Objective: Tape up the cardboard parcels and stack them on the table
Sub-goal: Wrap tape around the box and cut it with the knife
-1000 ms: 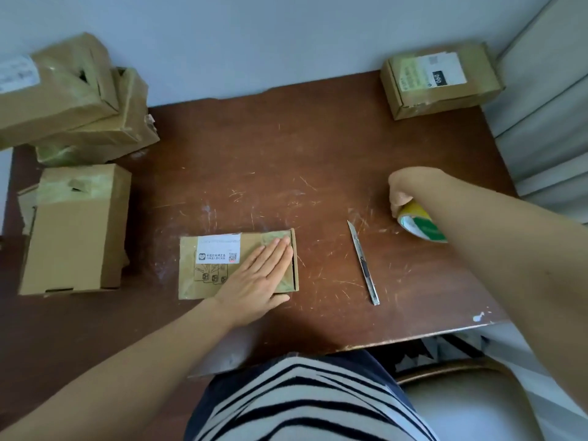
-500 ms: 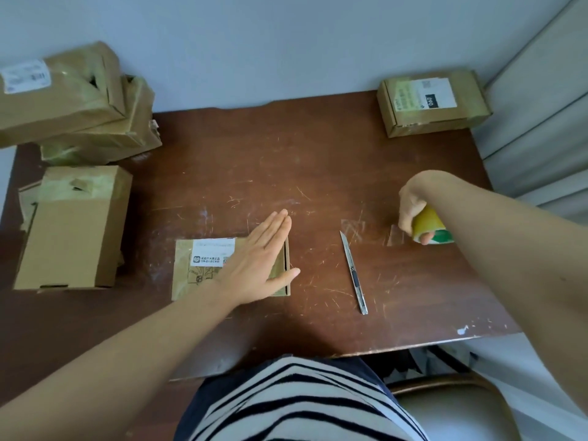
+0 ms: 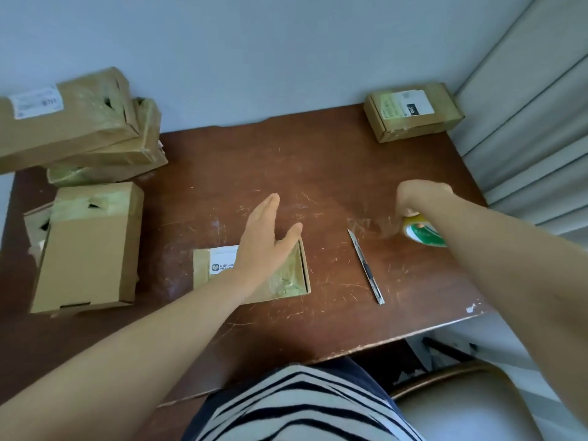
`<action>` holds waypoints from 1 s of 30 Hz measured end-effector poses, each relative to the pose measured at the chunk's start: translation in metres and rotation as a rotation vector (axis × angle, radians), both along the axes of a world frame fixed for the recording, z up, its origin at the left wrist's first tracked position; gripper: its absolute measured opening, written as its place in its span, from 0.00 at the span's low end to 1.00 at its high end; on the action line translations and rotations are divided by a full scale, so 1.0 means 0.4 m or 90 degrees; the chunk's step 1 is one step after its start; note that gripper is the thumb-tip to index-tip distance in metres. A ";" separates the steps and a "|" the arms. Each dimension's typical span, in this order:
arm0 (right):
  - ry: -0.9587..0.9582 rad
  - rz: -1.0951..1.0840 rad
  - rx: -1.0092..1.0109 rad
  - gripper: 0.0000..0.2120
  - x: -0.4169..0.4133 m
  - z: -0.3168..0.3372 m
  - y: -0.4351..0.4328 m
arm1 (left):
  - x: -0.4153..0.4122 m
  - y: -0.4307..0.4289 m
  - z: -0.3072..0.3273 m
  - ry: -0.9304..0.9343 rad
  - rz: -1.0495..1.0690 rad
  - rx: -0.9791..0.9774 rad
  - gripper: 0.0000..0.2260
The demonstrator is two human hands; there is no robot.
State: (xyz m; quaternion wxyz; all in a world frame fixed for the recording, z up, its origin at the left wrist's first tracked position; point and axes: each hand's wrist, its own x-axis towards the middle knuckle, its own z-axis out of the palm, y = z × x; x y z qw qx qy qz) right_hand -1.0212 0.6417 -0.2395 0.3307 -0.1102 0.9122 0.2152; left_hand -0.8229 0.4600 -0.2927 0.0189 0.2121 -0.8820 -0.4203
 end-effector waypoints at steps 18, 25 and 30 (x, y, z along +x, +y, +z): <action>0.265 0.018 -0.044 0.05 0.272 0.123 -0.093 | 0.018 0.055 0.066 -0.294 0.164 0.778 0.07; 0.285 -0.119 -0.180 0.05 0.369 0.235 -0.071 | 0.005 0.077 0.074 -0.274 0.172 1.106 0.31; 0.214 -0.235 -0.316 0.07 0.445 0.219 -0.051 | -0.010 0.073 0.054 -0.191 0.254 1.018 0.15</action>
